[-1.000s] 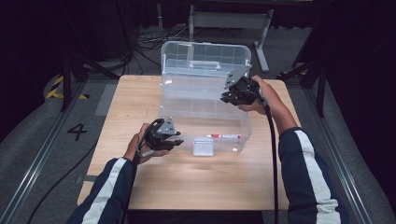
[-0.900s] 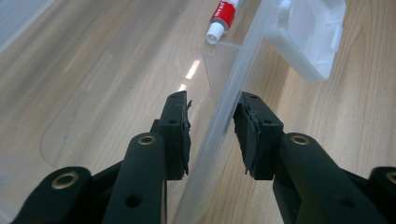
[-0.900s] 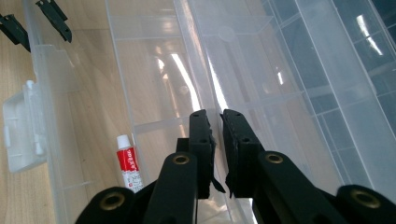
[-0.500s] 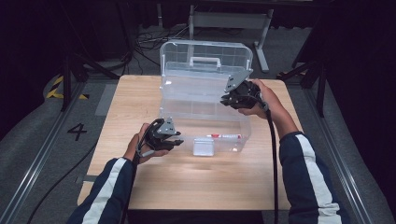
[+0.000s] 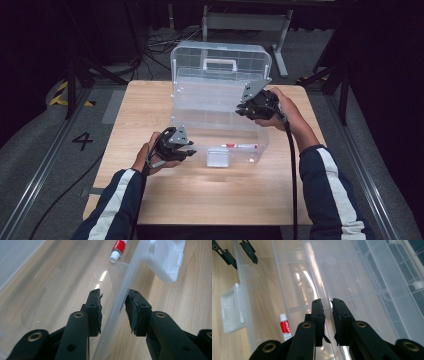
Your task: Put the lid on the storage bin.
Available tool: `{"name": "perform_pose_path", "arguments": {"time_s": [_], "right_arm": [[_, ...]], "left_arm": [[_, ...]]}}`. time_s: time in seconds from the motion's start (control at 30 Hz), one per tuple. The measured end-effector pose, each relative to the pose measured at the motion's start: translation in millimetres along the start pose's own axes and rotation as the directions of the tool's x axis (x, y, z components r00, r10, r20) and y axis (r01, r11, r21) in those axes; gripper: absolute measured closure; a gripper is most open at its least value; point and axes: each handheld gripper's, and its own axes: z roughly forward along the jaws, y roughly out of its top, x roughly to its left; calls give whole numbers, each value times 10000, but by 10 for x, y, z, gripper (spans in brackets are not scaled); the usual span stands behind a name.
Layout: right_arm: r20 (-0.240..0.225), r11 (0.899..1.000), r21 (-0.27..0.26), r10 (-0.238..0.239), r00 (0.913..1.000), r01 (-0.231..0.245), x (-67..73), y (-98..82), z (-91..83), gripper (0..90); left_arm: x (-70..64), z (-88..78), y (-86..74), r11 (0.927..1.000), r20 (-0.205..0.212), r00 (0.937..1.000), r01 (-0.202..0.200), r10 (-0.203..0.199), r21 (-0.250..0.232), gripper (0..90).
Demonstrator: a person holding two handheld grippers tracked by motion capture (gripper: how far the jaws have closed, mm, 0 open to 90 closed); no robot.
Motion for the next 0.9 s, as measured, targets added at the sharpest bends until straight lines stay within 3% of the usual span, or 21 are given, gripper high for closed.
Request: {"name": "perform_pose_path", "arguments": {"time_s": [0.5, 0.7, 0.9], "right_arm": [[-69, 9982, -554, 223, 9997, -227, 35, -83, -3, 789], [113, 9981, -610, 55, 9999, -48, 99, -100, -6, 786], [6, 9967, -784, 193, 9998, -192, 104, -131, -6, 782]], "left_arm": [[-20, 2, 3, 10000, -105, 9999, -11, 11, 55, 638], [-76, 30, 51, 9994, -440, 9986, -286, 293, 168, 635], [-87, 15, 79, 9993, -397, 9985, -383, 384, 49, 656]]}}
